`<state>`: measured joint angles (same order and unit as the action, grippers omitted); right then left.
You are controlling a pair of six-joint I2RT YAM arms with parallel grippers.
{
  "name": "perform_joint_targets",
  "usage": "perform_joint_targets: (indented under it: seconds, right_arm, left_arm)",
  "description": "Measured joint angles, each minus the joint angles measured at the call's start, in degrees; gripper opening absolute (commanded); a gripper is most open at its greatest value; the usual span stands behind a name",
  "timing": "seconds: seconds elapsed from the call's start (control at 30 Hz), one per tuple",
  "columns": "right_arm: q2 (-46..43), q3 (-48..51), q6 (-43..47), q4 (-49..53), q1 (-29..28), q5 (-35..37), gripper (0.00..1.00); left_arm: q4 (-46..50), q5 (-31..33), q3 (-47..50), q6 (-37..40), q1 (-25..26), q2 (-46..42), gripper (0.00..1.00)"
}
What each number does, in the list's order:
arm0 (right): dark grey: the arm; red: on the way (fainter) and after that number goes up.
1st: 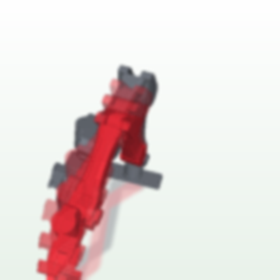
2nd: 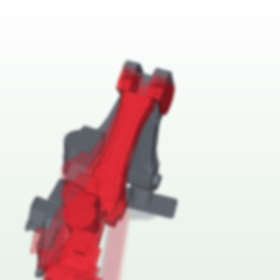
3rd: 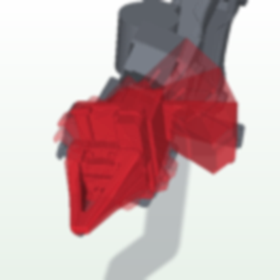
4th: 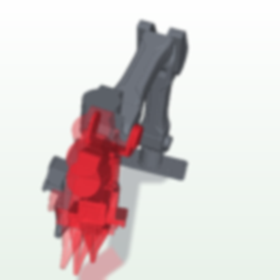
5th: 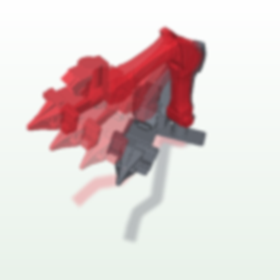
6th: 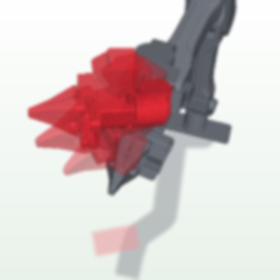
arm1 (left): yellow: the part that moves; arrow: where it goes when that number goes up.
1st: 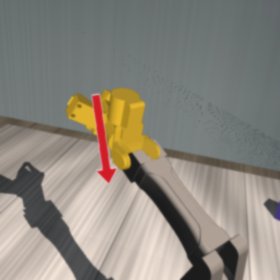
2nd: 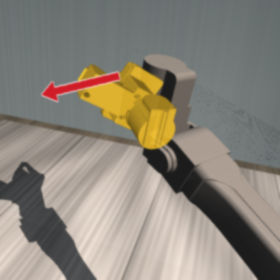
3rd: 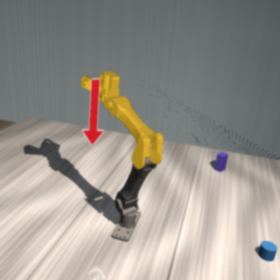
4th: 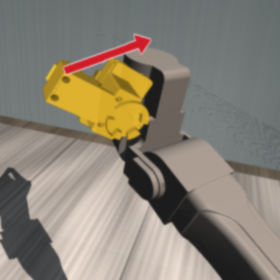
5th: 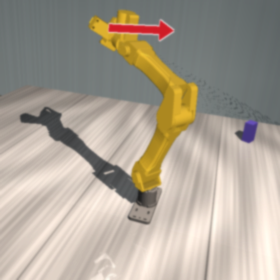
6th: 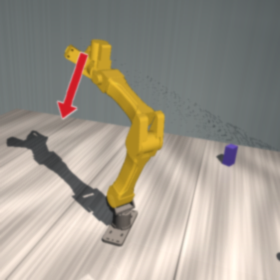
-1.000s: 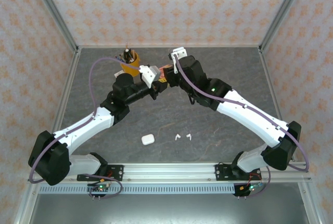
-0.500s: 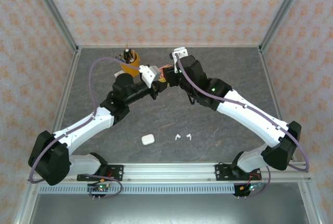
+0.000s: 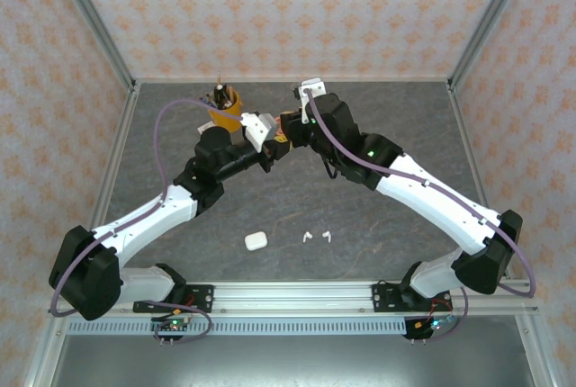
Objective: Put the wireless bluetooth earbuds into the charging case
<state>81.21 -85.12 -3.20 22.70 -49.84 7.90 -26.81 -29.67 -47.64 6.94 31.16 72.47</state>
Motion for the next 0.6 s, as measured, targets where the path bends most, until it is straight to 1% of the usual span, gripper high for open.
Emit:
perform_joint_targets:
  seconds: [0.1, 0.27, 0.6]
  right_arm:
    - [0.02, 0.0, -0.68, 0.0, 0.02, -0.68, 0.39]
    - [0.02, 0.0, -2.89, 0.0, 1.16, -4.55, 0.39]
    - [-0.17, 0.0, -8.92, -0.44, 5.68, -16.35, 0.39]
  left_arm:
    - [0.0, 0.02, 0.0, 0.0, 0.0, 0.0, 0.0]
    - [0.0, 0.02, 0.0, 0.0, 0.0, 0.0, 0.0]
    - [0.0, 0.02, 0.0, 0.0, 0.0, 0.0, 0.0]
